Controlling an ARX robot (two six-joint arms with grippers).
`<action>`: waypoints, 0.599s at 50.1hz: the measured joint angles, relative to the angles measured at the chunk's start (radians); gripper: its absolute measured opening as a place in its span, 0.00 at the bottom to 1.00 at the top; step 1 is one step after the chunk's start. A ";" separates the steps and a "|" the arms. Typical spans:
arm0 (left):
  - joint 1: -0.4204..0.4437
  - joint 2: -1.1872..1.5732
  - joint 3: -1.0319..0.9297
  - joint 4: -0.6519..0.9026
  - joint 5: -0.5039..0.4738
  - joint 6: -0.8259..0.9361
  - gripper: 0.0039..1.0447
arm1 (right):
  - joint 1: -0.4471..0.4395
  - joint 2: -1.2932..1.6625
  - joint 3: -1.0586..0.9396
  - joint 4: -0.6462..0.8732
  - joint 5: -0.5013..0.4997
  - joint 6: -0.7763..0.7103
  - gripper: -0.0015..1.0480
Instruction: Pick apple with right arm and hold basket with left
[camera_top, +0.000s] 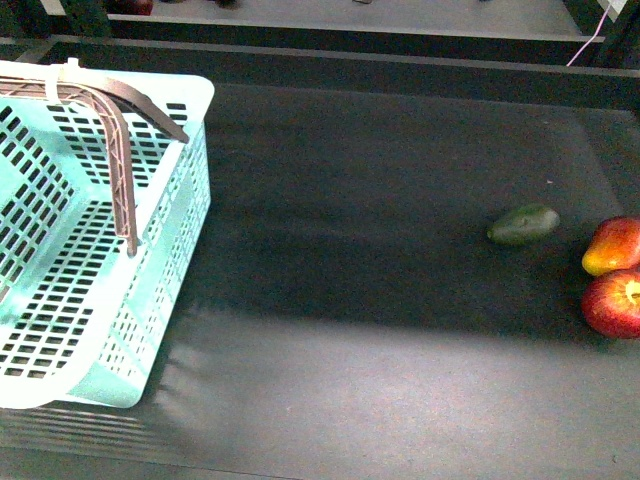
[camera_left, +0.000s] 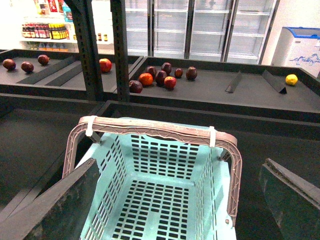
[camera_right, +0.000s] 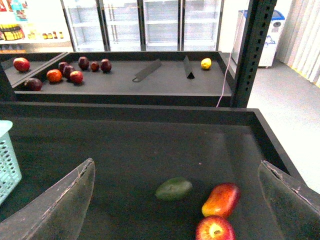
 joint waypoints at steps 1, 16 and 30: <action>0.000 0.000 0.000 0.000 0.000 0.000 0.94 | 0.000 0.000 0.000 0.000 0.000 0.000 0.92; 0.000 0.000 0.000 0.000 0.000 0.000 0.94 | 0.000 0.000 0.000 0.000 0.000 0.000 0.92; 0.000 0.000 0.000 0.000 0.000 0.000 0.94 | 0.000 0.000 0.000 0.000 0.000 0.000 0.92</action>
